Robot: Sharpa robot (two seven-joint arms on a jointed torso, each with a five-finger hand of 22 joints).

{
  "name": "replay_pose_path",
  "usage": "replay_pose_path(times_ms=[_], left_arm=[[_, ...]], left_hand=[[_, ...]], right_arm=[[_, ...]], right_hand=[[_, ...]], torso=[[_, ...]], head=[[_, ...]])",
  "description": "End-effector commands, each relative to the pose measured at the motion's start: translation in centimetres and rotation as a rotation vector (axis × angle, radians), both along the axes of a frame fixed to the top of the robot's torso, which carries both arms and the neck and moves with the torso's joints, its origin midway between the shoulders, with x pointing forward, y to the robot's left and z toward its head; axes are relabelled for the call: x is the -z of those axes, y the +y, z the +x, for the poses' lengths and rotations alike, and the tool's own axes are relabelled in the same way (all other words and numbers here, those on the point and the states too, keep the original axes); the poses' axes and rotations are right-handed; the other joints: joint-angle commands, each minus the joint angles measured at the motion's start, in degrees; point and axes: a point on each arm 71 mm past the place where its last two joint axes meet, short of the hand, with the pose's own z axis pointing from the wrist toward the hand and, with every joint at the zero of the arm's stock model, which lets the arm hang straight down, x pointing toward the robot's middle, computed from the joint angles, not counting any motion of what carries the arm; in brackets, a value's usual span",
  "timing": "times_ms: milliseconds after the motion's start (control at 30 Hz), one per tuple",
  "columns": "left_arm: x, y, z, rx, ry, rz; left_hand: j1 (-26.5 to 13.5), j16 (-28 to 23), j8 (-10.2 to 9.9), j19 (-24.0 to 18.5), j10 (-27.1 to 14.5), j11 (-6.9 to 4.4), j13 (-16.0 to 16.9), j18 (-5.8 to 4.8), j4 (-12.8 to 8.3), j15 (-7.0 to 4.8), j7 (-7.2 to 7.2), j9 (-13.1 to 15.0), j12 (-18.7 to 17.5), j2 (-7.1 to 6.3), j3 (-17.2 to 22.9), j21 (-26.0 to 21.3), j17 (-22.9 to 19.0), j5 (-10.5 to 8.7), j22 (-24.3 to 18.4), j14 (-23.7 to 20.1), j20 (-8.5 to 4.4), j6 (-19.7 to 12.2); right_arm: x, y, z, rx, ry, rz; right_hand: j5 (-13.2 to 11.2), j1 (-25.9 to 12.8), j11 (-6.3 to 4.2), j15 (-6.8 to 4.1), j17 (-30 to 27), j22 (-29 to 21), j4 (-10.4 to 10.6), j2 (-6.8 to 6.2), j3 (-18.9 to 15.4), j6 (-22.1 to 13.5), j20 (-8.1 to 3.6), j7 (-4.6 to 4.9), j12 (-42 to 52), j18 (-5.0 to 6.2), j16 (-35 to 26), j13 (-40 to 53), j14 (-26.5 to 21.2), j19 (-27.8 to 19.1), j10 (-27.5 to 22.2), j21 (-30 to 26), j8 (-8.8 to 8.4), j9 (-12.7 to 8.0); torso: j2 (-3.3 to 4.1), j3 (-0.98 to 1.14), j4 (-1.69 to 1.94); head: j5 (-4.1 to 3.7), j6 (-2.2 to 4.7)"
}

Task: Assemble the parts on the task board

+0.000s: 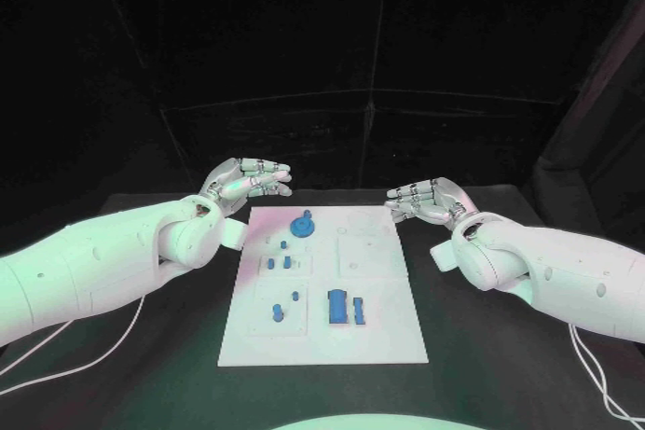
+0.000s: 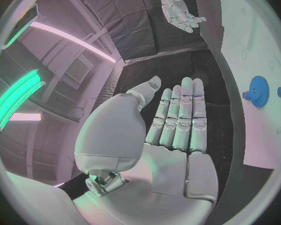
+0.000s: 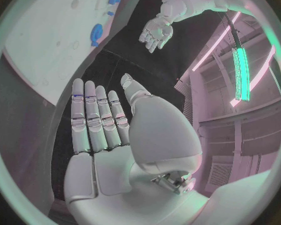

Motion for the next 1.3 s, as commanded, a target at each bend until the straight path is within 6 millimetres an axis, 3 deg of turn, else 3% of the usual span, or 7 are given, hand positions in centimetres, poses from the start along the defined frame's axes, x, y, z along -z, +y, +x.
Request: replay_pose_path(times_ms=[33, 267, 300, 700, 733, 767, 1300], left_arm=[[0.1, 0.4, 0.3, -0.041, -0.021, -0.074], [1.2, 0.7, 1.0, -0.131, -0.011, -0.089], [1.3, 0.5, 0.8, -0.072, 0.010, -0.042], [1.5, -1.2, -1.0, -0.144, 0.009, -0.020], [1.5, -1.5, -1.3, -0.156, 0.008, -0.016], [1.5, -1.8, -1.6, -0.169, 0.008, -0.012], [0.5, -5.0, -6.4, -0.338, -0.004, 0.046]], left_hand=[[-0.59, -3.16, -1.04, -2.72, -0.69, 0.73, -0.06, -0.83, 0.35, 1.13, 0.23, -0.08, -1.61, -0.07, -1.60, -3.08, -1.50, -0.12, -2.17, -1.53, 1.02, -0.63], [1.08, -10.60, -4.22, -6.11, -0.78, 1.96, 0.06, 1.00, 0.98, 2.50, -0.59, 0.04, -6.38, 1.66, -6.92, -9.03, -5.14, -0.15, -7.71, -1.22, 4.11, -0.76], [-20.62, -14.09, -6.31, -18.41, -18.00, -1.09, -3.53, -2.90, 2.83, -0.25, -3.55, -3.73, -8.52, 5.88, -11.26, -10.97, -6.68, -2.88, -11.97, -17.42, -0.91, -17.16], [-39.10, -17.90, -11.86, -28.73, -32.19, -3.74, -3.53, -4.42, 2.83, -2.58, -6.22, -3.73, -14.38, 5.88, -15.68, -16.16, -10.95, -2.88, -16.17, -30.74, -4.83, -30.80], [-40.43, -18.10, -11.86, -29.48, -33.23, -3.93, -3.53, -4.41, 2.83, -6.63, -6.40, -3.73, -14.38, 5.88, -15.98, -16.16, -10.95, -2.88, -16.45, -31.72, -5.12, -31.80], [-41.64, -18.36, -11.86, -30.16, -34.18, -4.10, -3.53, -4.48, 2.83, -6.63, -6.56, -3.73, -14.38, 5.88, -16.22, -16.16, -10.95, -2.88, -16.71, -32.59, -5.39, -32.69], [-55.95, -23.63, -11.86, -38.28, -45.33, -8.34, -3.53, -9.67, 2.83, -6.63, -10.70, -3.73, -14.38, 5.88, -22.64, -16.16, -10.95, -2.88, -22.90, -43.09, -11.98, -43.31]], right_arm=[[-0.4, 0.7, 0.7, -0.031, -0.015, 0.176], [-0.1, 1.7, 2.5, -0.045, -0.034, 0.199], [0.2, 1.6, 2.3, -0.009, -0.018, 0.121], [-0.6, 2.5, -0.3, 0.097, -0.033, 0.228], [-0.7, 2.6, -0.8, 0.115, -0.033, 0.243], [-0.9, 2.7, -1.2, 0.133, -0.032, 0.257], [-1.8, 3.5, -4.4, 0.248, -0.012, 0.330]], right_hand=[[-0.39, 0.13, 0.33, 0.43, -3.11, -2.95, -0.52, 0.99, -2.00, -0.59, 0.45, -0.32, -1.57, -0.14, -3.27, -3.58, 0.50, 0.96, 0.52, -3.81, -0.20, -0.09], [-0.22, 0.18, 1.20, 0.89, -8.28, -8.25, -1.81, 3.54, -6.22, -1.55, 1.32, -0.42, -2.32, -0.11, -7.51, -9.11, 2.02, 2.60, -0.23, -10.54, -0.22, -0.18], [-2.23, -23.16, -1.86, -1.33, -12.67, -10.47, 0.14, 2.84, -6.74, -17.43, -2.61, -3.36, -5.87, -3.23, -11.14, -12.99, -17.00, -14.77, -18.21, -12.58, -3.77, -3.87], [-6.80, -42.93, -3.86, -6.19, -12.67, -16.68, 0.14, 2.84, -6.74, -31.62, -6.12, -5.77, -5.87, -5.45, -11.14, -12.99, -32.73, -28.98, -33.73, -18.57, -3.77, -3.87], [-6.80, -44.34, -7.89, -6.19, -12.67, -16.68, 0.14, 2.84, -6.74, -32.60, -6.36, -5.95, -5.87, -5.46, -11.14, -12.99, -33.87, -30.02, -34.80, -18.57, -3.77, -3.87], [-6.80, -45.62, -7.89, -6.19, -12.67, -16.68, 0.14, 2.84, -6.74, -33.50, -6.59, -10.08, -5.87, -5.46, -11.14, -12.99, -34.91, -30.95, -35.78, -18.57, -3.77, -3.87], [-6.80, -60.66, -7.89, -6.19, -12.67, -16.68, 0.14, 2.84, -6.74, -43.99, -12.07, -10.08, -5.87, -10.73, -11.14, -12.99, -47.00, -41.92, -47.49, -18.57, -3.77, -3.87]], torso=[[-1.08, 0.18, -0.35], [-1.34, 0.38, -0.19], [-1.13, 0.26, -0.30], [-2.82, 0.90, 2.84], [-2.87, 0.92, 2.94], [-2.89, 0.93, 2.97], [-2.89, 0.93, 2.97]], head=[[-0.12, 2.02], [0.21, 4.94], [0.12, 3.95], [-0.77, 6.20], [-0.80, 6.26], [-0.81, 6.29], [-0.81, 6.29]])
